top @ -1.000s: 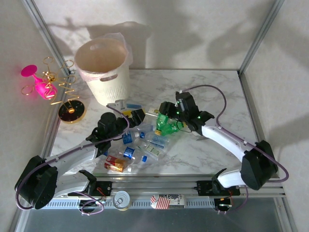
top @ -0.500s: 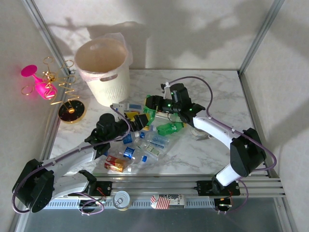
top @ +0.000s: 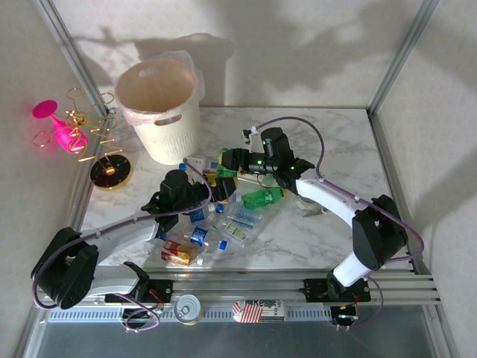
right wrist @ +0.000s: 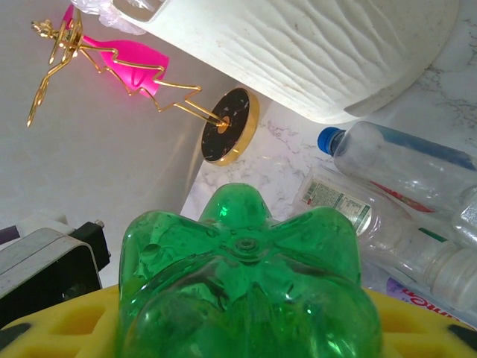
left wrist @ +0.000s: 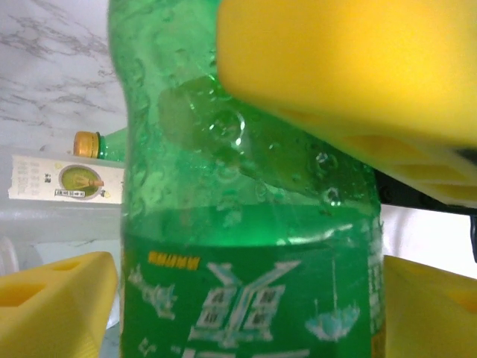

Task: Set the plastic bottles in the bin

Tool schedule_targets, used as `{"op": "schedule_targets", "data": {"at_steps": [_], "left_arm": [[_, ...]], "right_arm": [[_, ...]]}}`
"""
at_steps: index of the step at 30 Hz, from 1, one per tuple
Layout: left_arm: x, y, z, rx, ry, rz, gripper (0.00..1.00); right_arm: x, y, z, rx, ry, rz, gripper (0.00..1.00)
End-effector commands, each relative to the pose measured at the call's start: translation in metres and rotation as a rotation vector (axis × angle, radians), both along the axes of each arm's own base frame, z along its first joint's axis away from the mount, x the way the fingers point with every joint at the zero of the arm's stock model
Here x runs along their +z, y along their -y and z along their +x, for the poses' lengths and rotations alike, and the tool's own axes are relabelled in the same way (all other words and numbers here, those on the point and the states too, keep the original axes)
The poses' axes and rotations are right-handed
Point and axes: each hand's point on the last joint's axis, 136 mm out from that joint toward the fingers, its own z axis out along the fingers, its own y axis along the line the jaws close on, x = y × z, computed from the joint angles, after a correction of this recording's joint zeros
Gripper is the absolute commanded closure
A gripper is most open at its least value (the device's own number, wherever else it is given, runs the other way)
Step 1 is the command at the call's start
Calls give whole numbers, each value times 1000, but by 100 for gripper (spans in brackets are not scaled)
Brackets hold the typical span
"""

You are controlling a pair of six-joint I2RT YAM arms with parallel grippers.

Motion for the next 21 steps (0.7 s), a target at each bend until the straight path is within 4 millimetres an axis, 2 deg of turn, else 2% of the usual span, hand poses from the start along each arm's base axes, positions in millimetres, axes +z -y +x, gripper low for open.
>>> {"op": "schedule_targets", "data": {"at_steps": [1, 3, 8, 10, 14, 21], "left_arm": [[27, 11, 1, -41, 70, -47, 19], [26, 12, 2, -41, 67, -47, 24], [24, 12, 4, -29, 61, -47, 43], [23, 10, 5, -18, 59, -44, 48], [26, 5, 9, 18, 68, -38, 50], [44, -8, 16, 87, 117, -15, 53]], "right_arm": [[17, -5, -1, 35, 50, 39, 50], [15, -5, -1, 34, 47, 36, 50], [17, -6, 0, 32, 53, 43, 47], [19, -6, 1, 28, 56, 46, 40], [26, 1, 7, -12, 75, 18, 18], [50, 36, 24, -129, 175, -45, 8]]}}
